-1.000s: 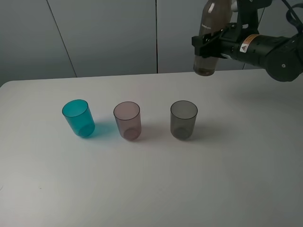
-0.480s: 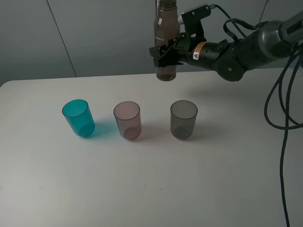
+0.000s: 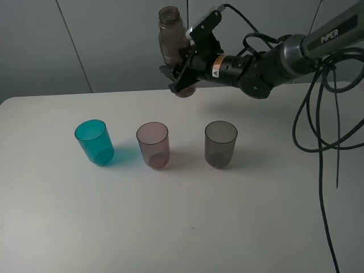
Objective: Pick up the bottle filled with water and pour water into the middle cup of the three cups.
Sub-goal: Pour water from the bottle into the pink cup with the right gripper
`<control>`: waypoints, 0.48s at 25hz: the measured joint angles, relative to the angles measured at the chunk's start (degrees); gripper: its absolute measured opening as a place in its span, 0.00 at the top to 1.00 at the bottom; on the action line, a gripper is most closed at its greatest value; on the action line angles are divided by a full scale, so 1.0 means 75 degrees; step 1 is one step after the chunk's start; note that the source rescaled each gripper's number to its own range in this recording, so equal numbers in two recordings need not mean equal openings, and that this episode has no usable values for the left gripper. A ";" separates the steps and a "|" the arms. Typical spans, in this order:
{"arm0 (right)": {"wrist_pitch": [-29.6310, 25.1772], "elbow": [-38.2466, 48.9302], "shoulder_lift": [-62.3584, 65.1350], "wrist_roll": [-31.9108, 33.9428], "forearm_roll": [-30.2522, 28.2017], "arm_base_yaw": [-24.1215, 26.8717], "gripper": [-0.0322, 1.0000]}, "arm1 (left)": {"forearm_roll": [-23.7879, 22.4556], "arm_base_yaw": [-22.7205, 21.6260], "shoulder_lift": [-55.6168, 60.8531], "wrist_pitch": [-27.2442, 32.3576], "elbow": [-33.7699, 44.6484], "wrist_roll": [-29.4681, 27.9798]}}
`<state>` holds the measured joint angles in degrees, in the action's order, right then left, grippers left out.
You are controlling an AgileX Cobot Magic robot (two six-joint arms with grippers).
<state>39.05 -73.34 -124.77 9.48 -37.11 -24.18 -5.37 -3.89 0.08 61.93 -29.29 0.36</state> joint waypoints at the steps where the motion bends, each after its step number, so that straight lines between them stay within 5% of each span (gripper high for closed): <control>1: 0.0000 0.0000 0.0000 -0.0141 -0.0129 0.0000 0.95 | 0.0000 0.0000 0.0000 0.0000 0.0000 0.0000; 12: 0.0076 0.0000 -0.0018 -0.1880 -0.0984 0.0172 0.95 | 0.0000 0.0000 0.0000 0.0000 0.0000 0.0000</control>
<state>39.62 -73.34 -124.90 -4.62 -44.49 -22.89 -5.37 -3.89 0.08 61.93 -29.29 0.36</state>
